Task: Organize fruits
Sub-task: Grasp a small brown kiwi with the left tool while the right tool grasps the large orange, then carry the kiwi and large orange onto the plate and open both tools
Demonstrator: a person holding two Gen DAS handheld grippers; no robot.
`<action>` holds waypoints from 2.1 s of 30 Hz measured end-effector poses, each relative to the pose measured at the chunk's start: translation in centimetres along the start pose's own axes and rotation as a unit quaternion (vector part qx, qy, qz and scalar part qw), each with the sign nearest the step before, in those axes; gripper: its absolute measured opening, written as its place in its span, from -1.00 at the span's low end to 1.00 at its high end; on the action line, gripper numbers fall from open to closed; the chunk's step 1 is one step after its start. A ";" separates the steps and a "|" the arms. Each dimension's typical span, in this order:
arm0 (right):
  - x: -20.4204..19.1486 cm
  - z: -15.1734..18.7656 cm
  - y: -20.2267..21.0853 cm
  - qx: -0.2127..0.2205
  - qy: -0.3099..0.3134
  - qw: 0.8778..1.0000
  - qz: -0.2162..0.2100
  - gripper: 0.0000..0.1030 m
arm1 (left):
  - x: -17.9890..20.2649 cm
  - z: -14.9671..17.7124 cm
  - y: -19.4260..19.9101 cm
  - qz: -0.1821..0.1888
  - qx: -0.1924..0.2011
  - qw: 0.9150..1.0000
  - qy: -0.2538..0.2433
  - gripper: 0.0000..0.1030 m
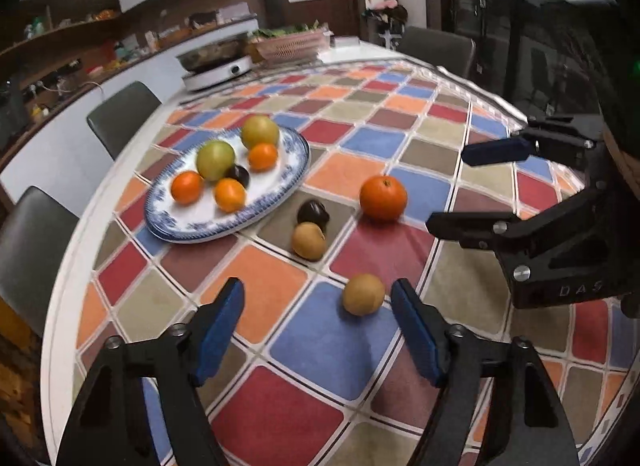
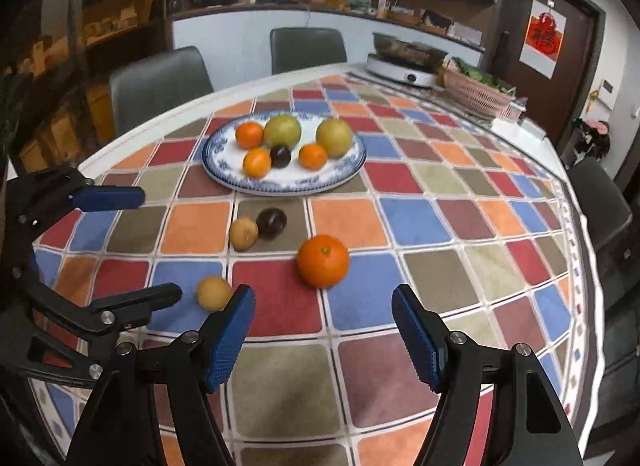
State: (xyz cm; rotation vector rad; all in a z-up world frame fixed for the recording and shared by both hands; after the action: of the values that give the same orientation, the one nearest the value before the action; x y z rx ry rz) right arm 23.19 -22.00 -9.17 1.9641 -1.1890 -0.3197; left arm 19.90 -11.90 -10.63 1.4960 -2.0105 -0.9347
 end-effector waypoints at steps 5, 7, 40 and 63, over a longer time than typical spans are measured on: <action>0.6 0.7 -1.7 -0.011 -0.006 1.000 0.007 0.31 | 0.6 1.0 -2.2 0.009 -0.025 1.000 -0.007 0.20; 0.8 0.9 -2.4 -0.017 -0.011 1.000 0.008 0.21 | 1.0 1.1 -2.7 0.022 -0.032 0.999 -0.007 0.17; 0.6 -0.5 -6.9 -0.052 -0.069 0.996 -0.021 -0.13 | -1.1 -1.8 -3.3 0.015 -0.047 0.998 0.049 -0.45; -0.6 -2.0 -3.7 -0.030 -0.085 0.996 -0.006 -0.21 | -3.9 -1.9 0.0 0.015 -0.022 0.996 0.086 -0.45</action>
State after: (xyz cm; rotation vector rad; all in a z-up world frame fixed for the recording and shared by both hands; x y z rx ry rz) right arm 26.34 -19.64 -10.72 1.9223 -1.2609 -0.5316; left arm 22.42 -8.61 -9.23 1.4664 -1.8720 -0.8055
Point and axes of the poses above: each gripper's, at about its wrist camera, not at the fingertips, and y roughly against the way its jaws point, x to its right, z to its underside, the point moved 10 cm from there along -y, roughly the way its jaws point, and after that the axes turned 8 degrees about y, right-handed, at the moved point
